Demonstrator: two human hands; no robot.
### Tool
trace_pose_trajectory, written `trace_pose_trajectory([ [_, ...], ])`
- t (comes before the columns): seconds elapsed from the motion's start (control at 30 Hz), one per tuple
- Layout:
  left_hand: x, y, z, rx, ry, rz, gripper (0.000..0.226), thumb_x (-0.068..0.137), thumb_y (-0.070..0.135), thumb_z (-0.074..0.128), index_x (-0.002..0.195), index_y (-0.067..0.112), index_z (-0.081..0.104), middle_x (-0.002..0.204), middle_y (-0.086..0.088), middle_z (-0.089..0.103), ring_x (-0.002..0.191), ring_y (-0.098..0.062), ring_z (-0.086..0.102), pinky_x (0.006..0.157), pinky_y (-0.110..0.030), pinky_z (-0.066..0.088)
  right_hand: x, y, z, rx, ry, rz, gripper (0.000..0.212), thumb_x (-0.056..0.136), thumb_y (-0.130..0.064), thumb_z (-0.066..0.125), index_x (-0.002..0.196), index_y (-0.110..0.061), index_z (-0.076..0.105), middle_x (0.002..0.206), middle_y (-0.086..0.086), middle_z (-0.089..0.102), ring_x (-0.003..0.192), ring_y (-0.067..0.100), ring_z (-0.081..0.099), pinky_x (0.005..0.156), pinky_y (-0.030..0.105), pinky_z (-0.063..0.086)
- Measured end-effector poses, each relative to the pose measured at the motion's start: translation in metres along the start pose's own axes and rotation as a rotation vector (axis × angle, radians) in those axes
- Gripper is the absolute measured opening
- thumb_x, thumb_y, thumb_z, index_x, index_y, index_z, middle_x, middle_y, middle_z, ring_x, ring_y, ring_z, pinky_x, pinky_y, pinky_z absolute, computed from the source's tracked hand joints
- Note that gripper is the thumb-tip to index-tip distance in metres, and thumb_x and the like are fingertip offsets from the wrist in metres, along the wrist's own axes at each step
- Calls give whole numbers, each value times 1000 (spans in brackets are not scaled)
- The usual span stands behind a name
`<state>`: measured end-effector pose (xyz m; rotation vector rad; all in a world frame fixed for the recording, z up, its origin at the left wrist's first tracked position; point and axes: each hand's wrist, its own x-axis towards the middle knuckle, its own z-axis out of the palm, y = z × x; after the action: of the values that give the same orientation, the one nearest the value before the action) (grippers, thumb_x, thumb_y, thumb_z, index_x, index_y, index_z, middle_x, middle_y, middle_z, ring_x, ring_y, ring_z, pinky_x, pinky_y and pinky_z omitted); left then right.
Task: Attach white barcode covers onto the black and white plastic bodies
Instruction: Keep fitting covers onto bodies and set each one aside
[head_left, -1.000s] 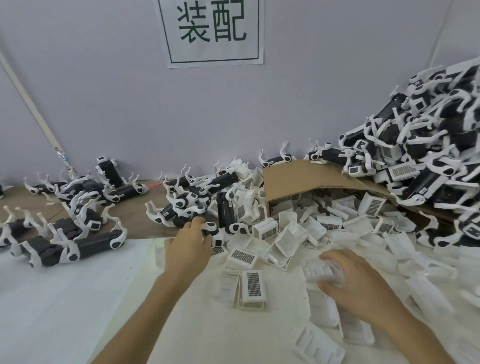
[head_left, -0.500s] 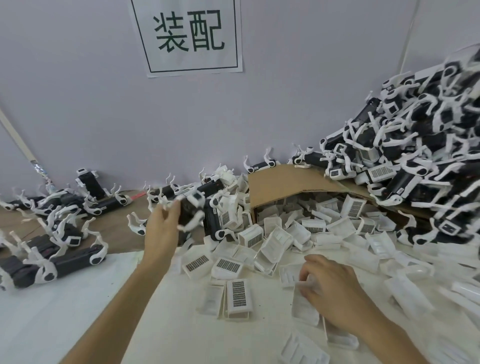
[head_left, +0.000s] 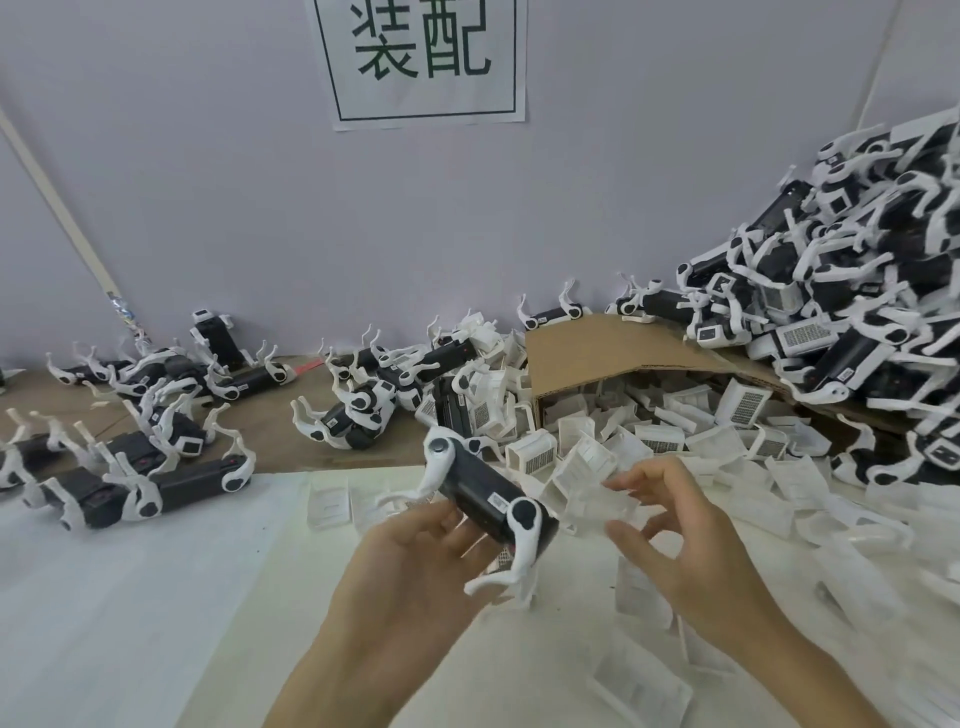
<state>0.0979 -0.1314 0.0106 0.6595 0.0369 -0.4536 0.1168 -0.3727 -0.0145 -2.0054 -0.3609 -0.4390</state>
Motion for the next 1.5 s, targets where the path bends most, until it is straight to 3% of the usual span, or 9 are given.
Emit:
trace_pose_trajectory([
  [0.07, -5, -8, -8, 90, -15, 8, 40, 81, 11, 63, 120, 4, 60, 122, -18, 62, 122, -40, 51, 91, -42, 37, -3, -1, 4, -5, -40, -2, 37, 80, -8, 80, 104, -29, 62, 110, -19, 69, 108, 5, 61, 79, 25, 46],
  [0.17, -10, -18, -13, 168, 11, 32, 49, 82, 19, 69, 128, 3, 64, 119, -11, 67, 90, -23, 58, 62, -26, 43, -5, -6, 8, 96, -88, 11, 34, 80, -16, 81, 104, -33, 65, 110, -12, 72, 109, 10, 63, 79, 29, 44],
  [0.3, -5, -22, -13, 281, 85, 109, 46, 79, 31, 72, 117, 7, 73, 113, -7, 72, 92, -18, 67, 84, -30, 47, -9, -14, 16, 259, -154, 65, 30, 81, -55, 65, 108, -43, 62, 106, -5, 74, 82, 19, 71, 68, 20, 49],
  [0.43, 4, -23, -10, 450, 207, 150, 26, 95, 25, 54, 107, 3, 60, 96, -8, 66, 69, -12, 65, 63, -20, 47, -11, -21, 22, 400, -224, 91, 41, 77, -35, 78, 113, -41, 59, 108, 3, 72, 81, 26, 72, 72, 24, 55],
  [0.67, -12, -36, -12, 505, 128, 144, 54, 77, 40, 71, 108, 0, 52, 104, -10, 71, 89, -18, 66, 73, -33, 39, -13, -25, 24, 501, -360, 156, 48, 66, -6, 85, 110, -13, 66, 104, 7, 74, 94, 30, 70, 81, 38, 60],
  [0.9, -12, -32, -10, 470, 118, 175, 74, 77, 39, 73, 127, -8, 46, 125, -17, 68, 98, -20, 65, 88, -37, 38, -10, -26, 19, 584, -357, 226, 51, 68, -24, 86, 115, -27, 67, 109, 17, 72, 97, 33, 66, 86, 40, 55],
  [1.17, -8, -35, -17, 533, 30, 175, 36, 76, 29, 79, 108, 20, 69, 116, -12, 73, 95, -23, 67, 85, -31, 46, -11, -29, 21, 588, -277, 247, 52, 73, -36, 77, 121, -20, 68, 107, 26, 69, 101, 43, 64, 91, 52, 52],
  [1.33, -6, -36, -19, 550, 24, 163, 49, 82, 28, 74, 123, 5, 59, 122, -20, 69, 105, -33, 67, 92, -37, 51, -12, -32, 22, 538, -252, 240, 48, 72, -30, 78, 112, -13, 57, 82, 5, 74, 64, 11, 60, 62, 20, 48],
  [1.5, -5, -39, -21, 619, 29, 165, 56, 81, 30, 75, 130, 9, 59, 122, -19, 70, 113, -38, 66, 99, -43, 50, -12, -31, 25, 507, -231, 238, 47, 68, -37, 81, 104, -14, 61, 86, 7, 75, 67, 16, 59, 62, 20, 48],
])
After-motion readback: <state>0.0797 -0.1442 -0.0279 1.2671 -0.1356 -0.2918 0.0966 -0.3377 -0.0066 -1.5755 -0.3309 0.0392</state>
